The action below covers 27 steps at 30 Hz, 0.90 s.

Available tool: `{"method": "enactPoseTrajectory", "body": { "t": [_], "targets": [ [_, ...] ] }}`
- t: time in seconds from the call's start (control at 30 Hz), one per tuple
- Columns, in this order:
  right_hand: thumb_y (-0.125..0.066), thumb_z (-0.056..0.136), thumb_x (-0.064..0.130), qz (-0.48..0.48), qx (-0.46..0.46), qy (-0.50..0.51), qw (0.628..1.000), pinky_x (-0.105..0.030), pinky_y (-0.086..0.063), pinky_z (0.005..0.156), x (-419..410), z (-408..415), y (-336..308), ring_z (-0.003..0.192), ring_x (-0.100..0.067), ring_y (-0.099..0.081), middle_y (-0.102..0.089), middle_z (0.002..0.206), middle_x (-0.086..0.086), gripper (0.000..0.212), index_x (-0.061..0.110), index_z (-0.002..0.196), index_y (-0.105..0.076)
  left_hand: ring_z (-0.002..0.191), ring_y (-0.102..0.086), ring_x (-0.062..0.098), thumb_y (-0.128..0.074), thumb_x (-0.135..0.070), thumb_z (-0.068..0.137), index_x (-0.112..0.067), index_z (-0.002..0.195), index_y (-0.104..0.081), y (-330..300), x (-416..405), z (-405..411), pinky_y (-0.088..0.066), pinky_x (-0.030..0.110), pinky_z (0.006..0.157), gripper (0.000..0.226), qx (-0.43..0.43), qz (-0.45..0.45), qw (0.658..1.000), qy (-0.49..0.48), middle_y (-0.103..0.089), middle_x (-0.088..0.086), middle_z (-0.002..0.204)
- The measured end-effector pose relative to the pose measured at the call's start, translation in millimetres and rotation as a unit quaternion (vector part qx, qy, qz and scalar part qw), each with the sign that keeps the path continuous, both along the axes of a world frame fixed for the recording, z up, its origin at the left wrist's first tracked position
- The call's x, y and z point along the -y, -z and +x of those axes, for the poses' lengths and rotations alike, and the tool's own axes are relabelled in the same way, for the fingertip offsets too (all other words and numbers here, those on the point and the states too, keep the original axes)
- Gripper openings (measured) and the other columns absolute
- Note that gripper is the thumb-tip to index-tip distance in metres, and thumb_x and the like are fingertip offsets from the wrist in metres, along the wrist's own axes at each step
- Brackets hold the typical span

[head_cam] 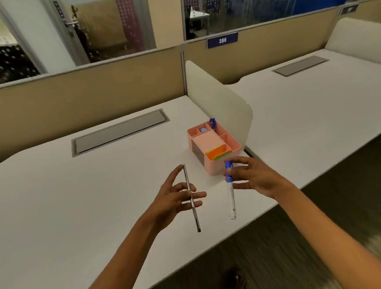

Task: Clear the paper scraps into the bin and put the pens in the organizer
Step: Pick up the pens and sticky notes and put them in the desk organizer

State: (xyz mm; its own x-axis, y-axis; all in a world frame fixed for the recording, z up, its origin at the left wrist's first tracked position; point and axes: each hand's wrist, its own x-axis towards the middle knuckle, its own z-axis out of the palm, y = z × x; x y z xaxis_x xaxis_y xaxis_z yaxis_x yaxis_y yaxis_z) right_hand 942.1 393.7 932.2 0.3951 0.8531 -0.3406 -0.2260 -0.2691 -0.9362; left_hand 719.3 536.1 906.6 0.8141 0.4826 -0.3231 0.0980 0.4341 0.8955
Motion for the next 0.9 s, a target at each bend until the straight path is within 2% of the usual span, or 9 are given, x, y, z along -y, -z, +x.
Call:
{"method": "enactPoseTrajectory", "body": {
  "t": [0.13,0.27,0.37,0.43,0.57,0.67,0.8,0.9],
  "targets": [
    [-0.083,0.067,0.023,-0.012,0.016,-0.023,1.000,-0.032,-0.060,0.065,-22.4,58.5,-7.1,0.091,-0.025,-0.075,-0.077,0.099,-0.009,0.043,0.022,0.108,-0.071,0.103,-0.067,0.042,-0.059,0.008,0.084,-0.048,0.143,-0.027,-7.7,-13.4,50.8,-0.058,0.049,0.080,0.086,0.000,-0.006,0.999,-0.048,-0.058,0.026,0.109],
    [-0.082,0.066,0.022,-0.002,0.019,-0.043,0.999,-0.032,-0.060,0.066,-42.2,106.9,-18.0,0.090,-0.027,-0.075,-0.077,0.099,-0.011,0.046,0.021,0.110,-0.070,0.101,-0.068,0.040,-0.063,0.008,0.082,-0.055,0.144,-0.011,-16.0,-31.5,92.2,-0.059,0.047,0.077,0.103,-0.004,0.006,0.995,-0.097,-0.053,0.025,0.121],
    [-0.080,0.068,0.023,0.004,0.021,-0.052,0.998,-0.037,-0.062,0.071,-57.6,129.9,-22.5,0.093,-0.028,-0.074,-0.076,0.100,-0.012,0.049,0.019,0.115,-0.067,0.102,-0.068,0.038,-0.071,0.006,0.075,-0.055,0.144,-0.010,-22.7,-46.1,112.0,-0.059,0.047,0.074,0.111,-0.021,0.019,0.992,-0.127,-0.053,0.023,0.122],
    [-0.079,0.069,0.024,0.012,0.026,-0.054,0.998,-0.038,-0.062,0.071,-68.1,140.7,-25.2,0.093,-0.028,-0.074,-0.076,0.099,-0.012,0.049,0.019,0.116,-0.067,0.103,-0.068,0.037,-0.071,0.005,0.074,-0.053,0.144,-0.015,-27.0,-58.7,123.3,-0.059,0.048,0.074,0.107,-0.033,0.037,0.989,-0.137,-0.054,0.022,0.118],
    [-0.074,0.081,0.015,0.027,0.039,-0.052,0.998,-0.032,-0.061,0.065,-93.3,158.1,-31.1,0.089,-0.024,-0.075,-0.077,0.094,-0.010,0.036,0.018,0.116,-0.067,0.094,-0.072,0.034,-0.053,0.011,0.086,-0.048,0.143,-0.022,-30.9,-90.4,151.2,-0.061,0.044,0.072,0.087,-0.050,0.072,0.985,-0.146,-0.056,0.021,0.110],
    [-0.072,0.083,0.014,0.029,0.063,-0.045,0.997,-0.032,-0.061,0.066,-111.1,164.9,-33.1,0.089,-0.023,-0.075,-0.077,0.094,-0.008,0.033,0.019,0.115,-0.067,0.094,-0.072,0.032,-0.053,0.009,0.088,-0.044,0.142,-0.024,-31.6,-113.4,167.3,-0.061,0.041,0.070,0.081,-0.064,0.092,0.983,-0.143,-0.057,0.021,0.111],
    [-0.072,0.085,0.012,0.034,0.084,-0.031,0.995,-0.029,-0.060,0.062,-129.1,172.2,-34.8,0.086,-0.021,-0.075,-0.078,0.092,-0.007,0.031,0.021,0.114,-0.067,0.101,-0.067,0.034,-0.060,0.007,0.085,-0.037,0.147,-0.020,-32.4,-145.9,185.9,-0.061,0.043,0.074,0.086,-0.079,0.118,0.982,-0.126,-0.059,0.019,0.108],
    [-0.071,0.086,0.012,0.027,0.104,-0.025,0.994,-0.029,-0.060,0.062,-139.1,178.2,-35.7,0.086,-0.019,-0.075,-0.077,0.092,-0.007,0.031,0.020,0.115,-0.066,0.105,-0.065,0.035,-0.061,0.004,0.086,-0.041,0.149,-0.013,-33.5,-167.5,198.4,-0.060,0.047,0.079,0.091,-0.087,0.138,0.980,-0.114,-0.057,0.018,0.108]
  ]
}}
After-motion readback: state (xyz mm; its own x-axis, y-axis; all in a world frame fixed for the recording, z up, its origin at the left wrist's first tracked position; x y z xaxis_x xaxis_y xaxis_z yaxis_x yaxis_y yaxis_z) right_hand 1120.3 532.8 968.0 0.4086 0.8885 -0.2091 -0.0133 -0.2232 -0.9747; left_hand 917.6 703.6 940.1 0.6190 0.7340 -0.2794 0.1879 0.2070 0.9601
